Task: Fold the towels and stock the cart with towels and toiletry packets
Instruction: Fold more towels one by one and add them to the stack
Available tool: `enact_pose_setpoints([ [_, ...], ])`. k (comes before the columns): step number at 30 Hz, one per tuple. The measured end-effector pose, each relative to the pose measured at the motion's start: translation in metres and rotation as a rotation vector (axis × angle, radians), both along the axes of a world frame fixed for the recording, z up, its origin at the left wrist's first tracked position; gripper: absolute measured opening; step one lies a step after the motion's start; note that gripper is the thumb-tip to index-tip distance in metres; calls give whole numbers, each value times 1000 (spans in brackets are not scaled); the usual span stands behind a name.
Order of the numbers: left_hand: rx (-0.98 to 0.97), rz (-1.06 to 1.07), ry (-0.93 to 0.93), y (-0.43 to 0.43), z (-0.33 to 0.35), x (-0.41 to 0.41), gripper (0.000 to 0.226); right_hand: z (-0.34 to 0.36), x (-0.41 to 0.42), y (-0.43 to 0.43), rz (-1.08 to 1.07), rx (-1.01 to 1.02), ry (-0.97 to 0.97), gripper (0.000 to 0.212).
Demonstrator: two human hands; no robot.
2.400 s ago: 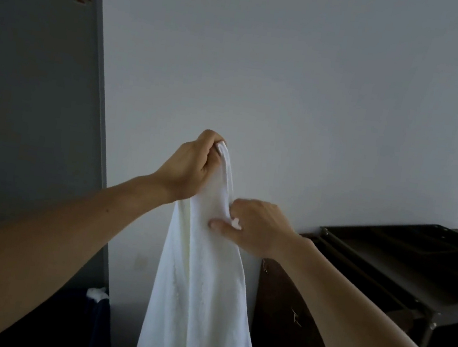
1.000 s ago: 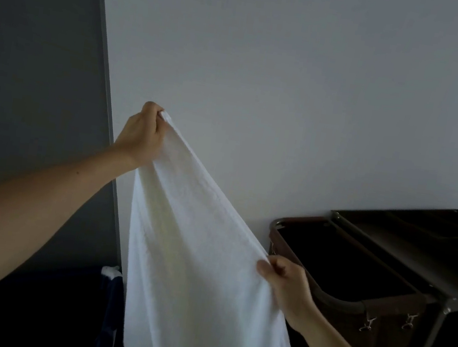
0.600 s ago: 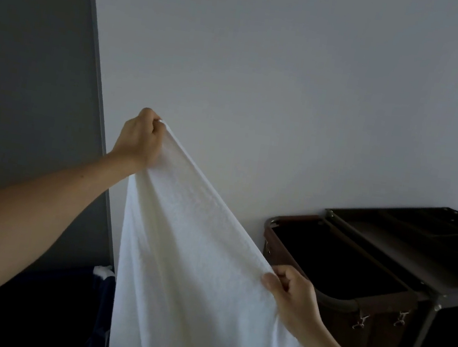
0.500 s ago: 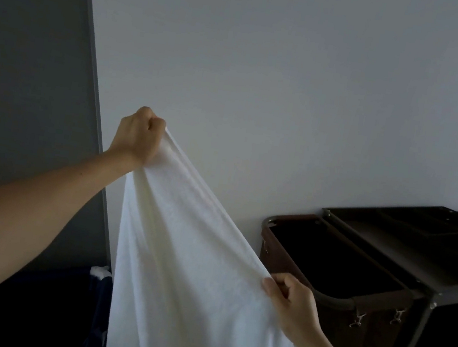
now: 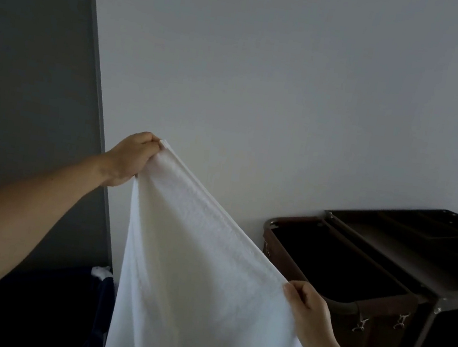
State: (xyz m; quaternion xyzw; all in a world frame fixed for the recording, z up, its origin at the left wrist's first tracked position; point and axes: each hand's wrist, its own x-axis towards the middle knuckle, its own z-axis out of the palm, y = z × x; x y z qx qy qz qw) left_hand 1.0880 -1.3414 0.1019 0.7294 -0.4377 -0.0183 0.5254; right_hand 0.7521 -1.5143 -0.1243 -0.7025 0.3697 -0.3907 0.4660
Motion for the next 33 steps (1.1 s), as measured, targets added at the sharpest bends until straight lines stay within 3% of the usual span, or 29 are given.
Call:
enact_pose_setpoints([
  [7, 81, -176, 254, 23, -7, 4, 31, 11, 7, -7, -1, -28, 4, 17],
  [12, 65, -74, 156, 29, -9, 18, 44, 14, 12, -5, 29, -49, 18, 17],
  [16, -35, 102, 21, 17, -14, 27, 33, 22, 17, -3, 51, -115, 60, 17],
  [21, -29, 398, -216, 8, -18, 8, 26, 54, 27, -1, 48, -219, 39, 16],
  [26, 122, -55, -408, -4, -34, -65, 36, 110, 63, 21, 163, -459, 95, 19],
  [30, 337, -260, -378, -7, -43, -100, 40, 135, 83, 41, 295, -603, 155, 20],
  [33, 489, -430, -335, 3, -51, -102, 43, 135, 87, 48, 350, -596, 175, 22],
])
